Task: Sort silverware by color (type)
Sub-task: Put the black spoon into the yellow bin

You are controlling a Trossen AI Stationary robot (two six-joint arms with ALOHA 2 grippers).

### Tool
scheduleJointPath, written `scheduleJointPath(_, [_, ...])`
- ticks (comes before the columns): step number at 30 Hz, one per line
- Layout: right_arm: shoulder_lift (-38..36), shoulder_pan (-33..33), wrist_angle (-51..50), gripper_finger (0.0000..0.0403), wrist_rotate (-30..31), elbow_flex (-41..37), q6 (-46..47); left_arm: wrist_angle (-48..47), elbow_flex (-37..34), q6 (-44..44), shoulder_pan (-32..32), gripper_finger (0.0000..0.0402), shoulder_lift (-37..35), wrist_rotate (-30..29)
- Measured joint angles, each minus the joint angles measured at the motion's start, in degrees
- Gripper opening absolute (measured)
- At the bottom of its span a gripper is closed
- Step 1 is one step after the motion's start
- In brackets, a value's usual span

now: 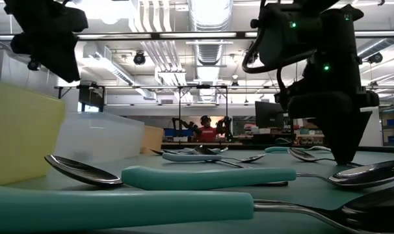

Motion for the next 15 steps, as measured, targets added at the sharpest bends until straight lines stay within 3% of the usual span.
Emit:
scheduleJointPath(6, [-0.3, 0.1, 0.9, 0.0016, 0.8, 0.0, -0.3, 3.8, 0.0, 0.0, 0.0, 0.0118, 0.0, -1.5])
scheduleJointPath(15, [-3.6, 0.1, 0.2, 0.0061, 2.7, -0.4, -1.8, 5.9, 0.0, -0.1, 0.0, 0.0118, 0.0, -1.6])
